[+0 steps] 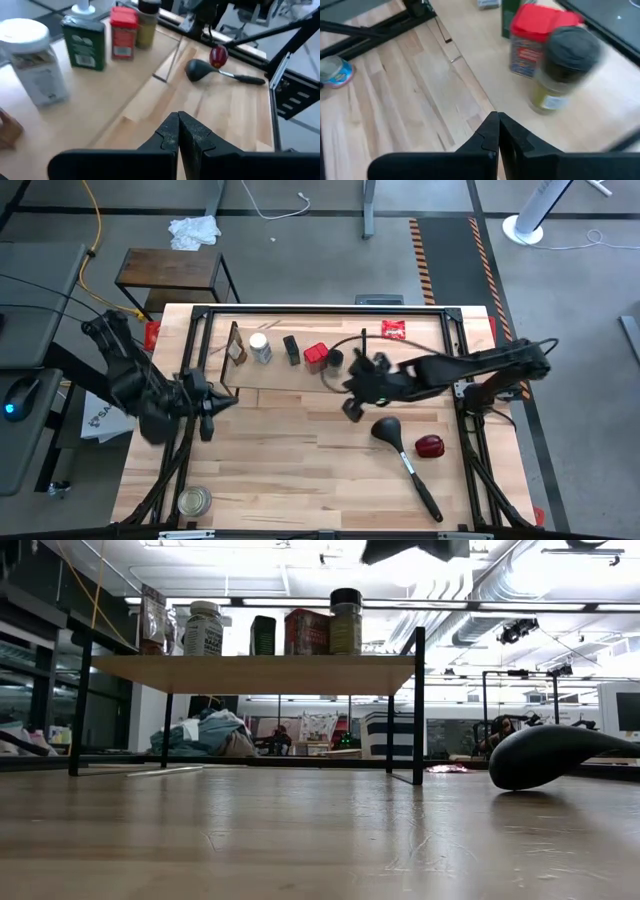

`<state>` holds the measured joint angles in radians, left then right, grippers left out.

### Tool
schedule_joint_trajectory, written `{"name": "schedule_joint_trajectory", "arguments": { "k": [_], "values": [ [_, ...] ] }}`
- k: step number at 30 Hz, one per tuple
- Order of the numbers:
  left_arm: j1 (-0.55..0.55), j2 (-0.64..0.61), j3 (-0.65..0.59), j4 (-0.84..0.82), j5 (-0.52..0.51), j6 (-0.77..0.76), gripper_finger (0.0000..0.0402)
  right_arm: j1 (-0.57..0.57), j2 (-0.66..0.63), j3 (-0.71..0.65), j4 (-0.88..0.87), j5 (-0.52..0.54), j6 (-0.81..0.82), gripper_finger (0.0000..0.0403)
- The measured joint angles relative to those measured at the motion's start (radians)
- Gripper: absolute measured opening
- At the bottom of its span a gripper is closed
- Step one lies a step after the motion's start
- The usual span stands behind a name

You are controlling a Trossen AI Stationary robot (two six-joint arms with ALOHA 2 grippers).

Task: Shelf spices
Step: Adjust the shelf

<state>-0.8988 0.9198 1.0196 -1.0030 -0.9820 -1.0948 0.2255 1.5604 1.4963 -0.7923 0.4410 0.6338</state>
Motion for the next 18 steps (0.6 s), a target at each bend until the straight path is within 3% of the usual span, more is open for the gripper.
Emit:
{"name": "schedule_joint_trajectory", "arguments": {
  "k": [3, 8, 11, 14, 18],
  "values": [
    [0.058, -0.161, -0.124, 0.148, 0.040, 0.168, 0.0000, 0.027, -0.071, 0.000, -0.079, 0.032, 0.056, 0.0000],
    [0.156, -0.516, -0.456, 0.695, 0.325, 0.479, 0.0000, 0.066, -0.146, 0.000, -0.168, 0.109, 0.179, 0.0000],
    [0.214, -0.701, -0.641, 0.963, 0.426, 0.603, 0.0000, 0.070, -0.166, 0.000, -0.199, 0.142, 0.254, 0.0000],
    [0.256, -0.833, -0.743, 1.021, 0.484, 0.626, 0.0000, 0.070, -0.177, 0.000, -0.198, 0.174, 0.319, 0.0000],
    [0.291, -0.902, -0.799, 0.903, 0.579, 0.626, 0.0000, 0.077, -0.179, 0.000, -0.204, 0.160, 0.363, 0.0000]
  ]
}}
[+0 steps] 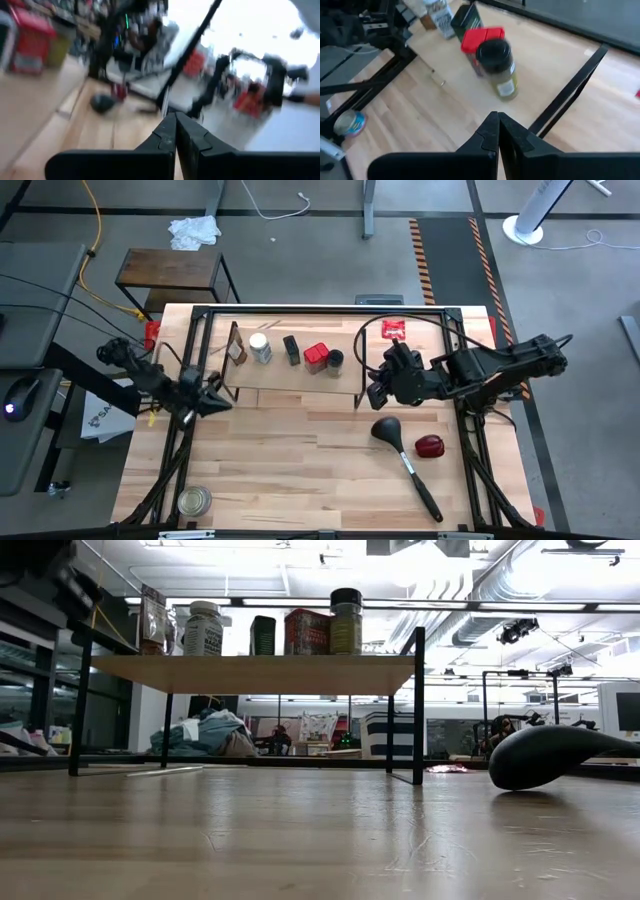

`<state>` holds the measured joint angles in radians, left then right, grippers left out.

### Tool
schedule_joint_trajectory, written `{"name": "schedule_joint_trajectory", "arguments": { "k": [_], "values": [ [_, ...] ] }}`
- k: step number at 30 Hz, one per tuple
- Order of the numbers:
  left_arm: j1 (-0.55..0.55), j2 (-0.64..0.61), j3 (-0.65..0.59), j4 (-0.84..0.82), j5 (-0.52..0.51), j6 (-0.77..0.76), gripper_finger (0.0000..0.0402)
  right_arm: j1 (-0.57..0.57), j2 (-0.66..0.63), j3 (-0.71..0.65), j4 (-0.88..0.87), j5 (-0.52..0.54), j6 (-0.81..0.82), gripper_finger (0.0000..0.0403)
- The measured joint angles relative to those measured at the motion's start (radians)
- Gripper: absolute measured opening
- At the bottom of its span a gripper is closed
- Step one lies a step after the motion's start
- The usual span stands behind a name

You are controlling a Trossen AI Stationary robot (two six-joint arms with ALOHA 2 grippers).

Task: Shelf spices
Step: Adjust the shelf

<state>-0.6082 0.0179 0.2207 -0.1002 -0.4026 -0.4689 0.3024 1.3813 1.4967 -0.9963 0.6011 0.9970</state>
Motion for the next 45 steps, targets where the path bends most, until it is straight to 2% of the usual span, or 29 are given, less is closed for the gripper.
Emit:
{"name": "schedule_joint_trajectory", "arguments": {
  "k": [4, 7, 14, 17, 21, 24, 28, 33, 37, 39, 41, 45],
  "values": [
    [0.031, -0.008, -0.039, -0.100, 0.122, 0.001, 0.0000, 0.006, -0.002, 0.000, -0.028, -0.036, 0.056, 0.0000],
    [0.059, -0.007, -0.074, -0.111, 0.221, 0.010, 0.0000, 0.014, -0.009, 0.000, -0.061, -0.034, 0.104, 0.0000],
    [0.176, 0.007, -0.184, 0.051, 0.455, 0.016, 0.0000, 0.070, -0.011, 0.000, -0.195, 0.001, 0.266, 0.0000],
    [0.242, 0.036, -0.207, 0.121, 0.508, 0.034, 0.0000, 0.099, -0.011, 0.000, -0.242, 0.029, 0.320, 0.0000],
    [0.345, 0.078, -0.208, 0.133, 0.576, 0.058, 0.0000, 0.119, -0.011, -0.003, -0.296, 0.100, 0.376, 0.0000],
    [0.413, 0.097, -0.208, 0.158, 0.652, 0.030, 0.0000, 0.126, -0.018, -0.044, -0.266, 0.096, 0.381, 0.0000],
    [0.469, 0.101, -0.208, 0.182, 0.665, 0.028, 0.0000, 0.145, -0.084, -0.219, -0.057, 0.054, 0.356, 0.0000],
    [0.504, 0.101, -0.208, 0.175, 0.660, 0.040, 0.0000, 0.177, -0.227, -0.577, 0.379, 0.053, 0.336, 0.0000],
    [0.506, 0.101, -0.208, 0.171, 0.653, 0.103, 0.0000, 0.103, -0.350, -0.874, 0.802, 0.049, 0.165, 0.0000],
    [0.506, 0.101, -0.208, 0.172, 0.647, 0.108, 0.0000, 0.015, -0.401, -1.012, 1.050, -0.034, 0.016, 0.0000],
    [0.506, 0.101, -0.208, 0.172, 0.627, 0.093, 0.0000, -0.091, -0.434, -1.124, 1.280, -0.160, -0.134, 0.0000],
    [0.506, 0.101, -0.208, 0.174, 0.573, 0.073, 0.0000, -0.302, -0.470, -1.263, 1.518, -0.390, -0.377, 0.0000]
  ]
}}
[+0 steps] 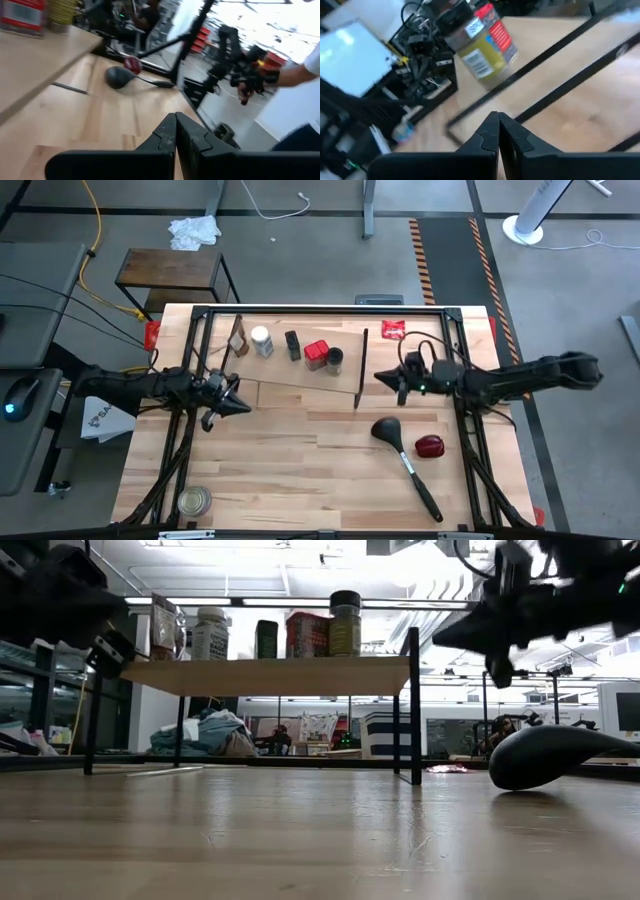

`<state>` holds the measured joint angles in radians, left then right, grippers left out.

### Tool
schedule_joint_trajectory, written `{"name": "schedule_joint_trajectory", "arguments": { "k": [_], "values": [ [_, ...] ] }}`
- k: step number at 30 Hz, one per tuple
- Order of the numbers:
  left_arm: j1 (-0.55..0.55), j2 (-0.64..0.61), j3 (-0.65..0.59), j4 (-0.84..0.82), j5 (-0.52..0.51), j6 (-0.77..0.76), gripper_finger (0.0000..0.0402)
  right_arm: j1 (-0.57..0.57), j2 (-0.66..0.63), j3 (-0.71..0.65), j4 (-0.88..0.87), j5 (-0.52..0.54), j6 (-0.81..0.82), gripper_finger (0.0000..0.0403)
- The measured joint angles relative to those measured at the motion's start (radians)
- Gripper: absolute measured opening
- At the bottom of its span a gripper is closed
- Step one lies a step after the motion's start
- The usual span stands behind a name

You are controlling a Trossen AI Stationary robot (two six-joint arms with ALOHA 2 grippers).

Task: Shelf spices
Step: Adjust the shelf

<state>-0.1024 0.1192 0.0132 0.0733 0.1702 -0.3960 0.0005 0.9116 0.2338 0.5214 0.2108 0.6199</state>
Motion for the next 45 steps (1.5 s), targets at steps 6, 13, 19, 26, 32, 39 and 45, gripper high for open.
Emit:
{"name": "schedule_joint_trajectory", "arguments": {
  "k": [6, 13, 19, 26, 32, 39, 45],
  "values": [
    [0.000, 0.000, 0.000, -0.001, -0.168, 0.016, 0.0000, -0.205, -0.001, -0.068, 0.018, -0.271, -0.306, 0.0000],
    [0.000, 0.000, 0.000, 0.007, -0.209, 0.087, 0.0000, -0.343, -0.003, -0.153, -0.058, -0.395, -0.485, 0.0000],
    [0.000, 0.000, 0.000, -0.003, -0.203, 0.120, 0.0000, -0.383, -0.002, -0.224, -0.062, -0.443, -0.488, 0.0000],
    [-0.009, 0.000, 0.001, 0.008, -0.185, -0.142, 0.0000, -0.336, -0.003, -0.224, 0.062, -0.513, -0.276, 0.0000],
    [-0.017, 0.000, 0.001, 0.008, -0.171, -0.048, 0.0000, -0.146, 0.003, -0.172, 0.080, -0.354, -0.188, 0.0000],
    [-0.017, 0.000, 0.001, 0.005, -0.145, -0.046, 0.0000, 0.095, 0.103, -0.032, 0.040, -0.100, -0.163, 0.0000],
    [-0.017, 0.000, 0.001, -0.001, -0.144, -0.045, 0.0000, 0.202, 0.319, 0.054, 0.097, 0.000, -0.122, 0.0000]
  ]
}}
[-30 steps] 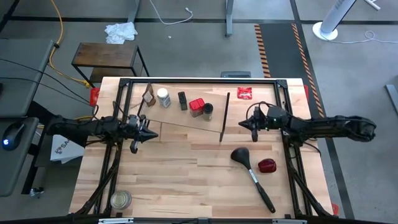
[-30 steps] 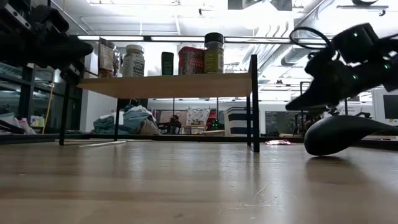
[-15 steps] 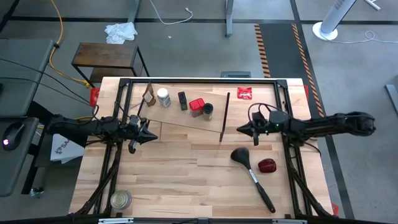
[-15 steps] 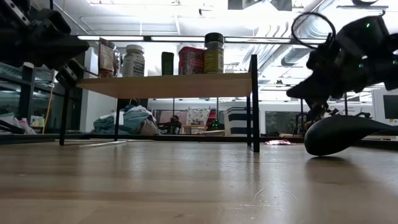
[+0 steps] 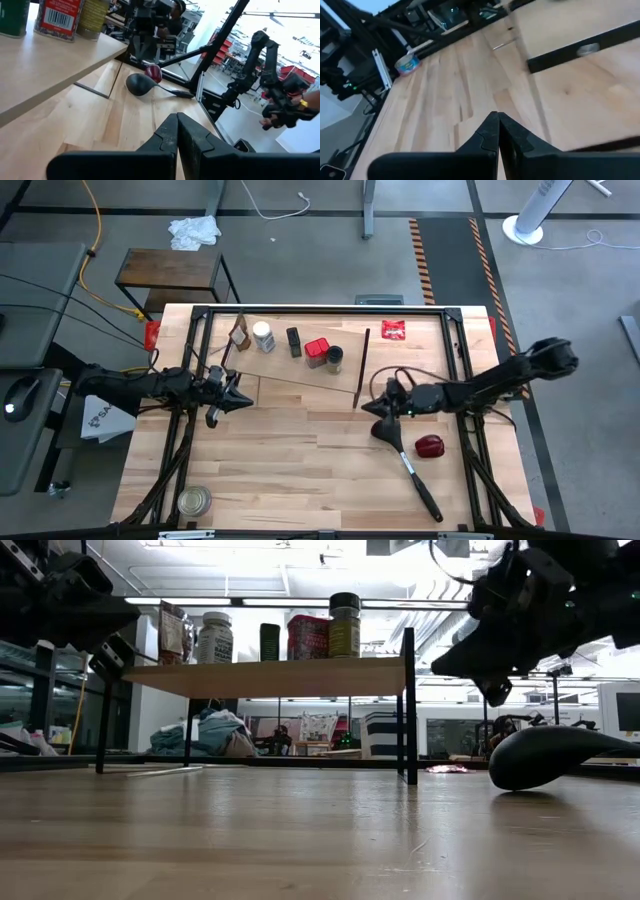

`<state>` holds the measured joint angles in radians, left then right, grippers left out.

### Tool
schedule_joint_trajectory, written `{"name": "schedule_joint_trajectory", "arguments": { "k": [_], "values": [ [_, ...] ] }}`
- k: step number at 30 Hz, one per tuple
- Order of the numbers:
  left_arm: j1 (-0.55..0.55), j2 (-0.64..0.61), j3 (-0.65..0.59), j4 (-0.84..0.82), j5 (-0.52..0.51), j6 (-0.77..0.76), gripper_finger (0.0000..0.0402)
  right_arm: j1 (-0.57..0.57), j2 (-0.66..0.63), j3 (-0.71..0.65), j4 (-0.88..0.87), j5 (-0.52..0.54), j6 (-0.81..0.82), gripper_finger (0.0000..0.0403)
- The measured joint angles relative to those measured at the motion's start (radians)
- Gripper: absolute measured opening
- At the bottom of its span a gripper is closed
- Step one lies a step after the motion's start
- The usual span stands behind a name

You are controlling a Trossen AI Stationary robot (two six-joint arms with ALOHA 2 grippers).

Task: Shelf spices
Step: Adjust the shelf

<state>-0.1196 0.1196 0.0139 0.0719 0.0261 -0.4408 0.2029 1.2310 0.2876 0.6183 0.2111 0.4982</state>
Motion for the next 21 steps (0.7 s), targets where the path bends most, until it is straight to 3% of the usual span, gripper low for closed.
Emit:
{"name": "schedule_joint_trajectory", "arguments": {
  "k": [5, 11, 21],
  "values": [
    [0.000, 0.000, 0.000, -0.002, 0.000, 0.023, 0.0000, 0.019, 0.147, 0.066, 0.129, 0.078, -0.008, 0.0000],
    [0.000, 0.000, 0.000, -0.005, -0.001, 0.026, 0.0000, 0.013, 0.279, 0.132, 0.157, 0.083, -0.023, 0.0000],
    [0.000, 0.000, 0.000, -0.021, 0.027, 0.024, 0.0000, -0.030, 0.275, 0.138, 0.031, 0.269, -0.071, 0.0000]
  ]
}}
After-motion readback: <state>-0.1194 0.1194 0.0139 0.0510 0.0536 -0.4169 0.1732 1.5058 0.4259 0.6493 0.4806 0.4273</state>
